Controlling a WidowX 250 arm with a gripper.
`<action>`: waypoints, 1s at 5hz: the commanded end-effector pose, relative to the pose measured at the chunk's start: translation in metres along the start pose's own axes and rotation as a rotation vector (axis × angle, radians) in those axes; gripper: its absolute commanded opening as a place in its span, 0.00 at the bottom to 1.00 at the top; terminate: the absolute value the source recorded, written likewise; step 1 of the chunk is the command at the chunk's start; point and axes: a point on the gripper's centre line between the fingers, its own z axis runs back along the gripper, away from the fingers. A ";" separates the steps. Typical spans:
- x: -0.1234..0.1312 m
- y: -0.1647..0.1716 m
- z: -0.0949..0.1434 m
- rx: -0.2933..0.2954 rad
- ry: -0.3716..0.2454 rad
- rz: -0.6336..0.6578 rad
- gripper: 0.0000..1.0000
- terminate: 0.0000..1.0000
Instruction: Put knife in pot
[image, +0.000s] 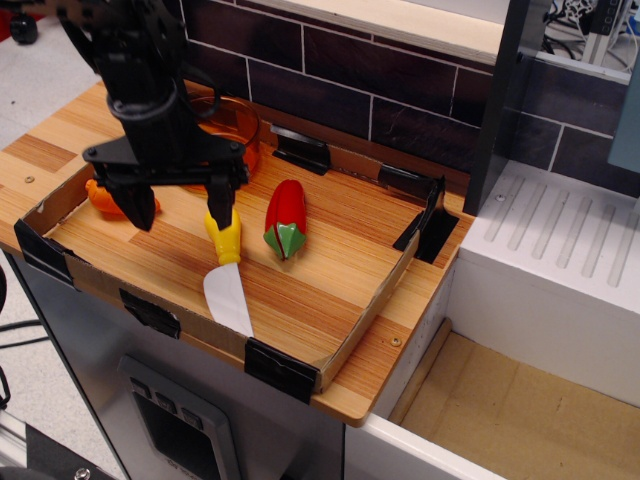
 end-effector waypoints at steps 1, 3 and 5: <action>0.008 -0.003 -0.010 -0.011 -0.036 0.053 1.00 0.00; 0.015 -0.009 -0.017 -0.050 -0.038 0.098 1.00 0.00; 0.016 -0.012 -0.030 -0.014 -0.036 0.117 1.00 0.00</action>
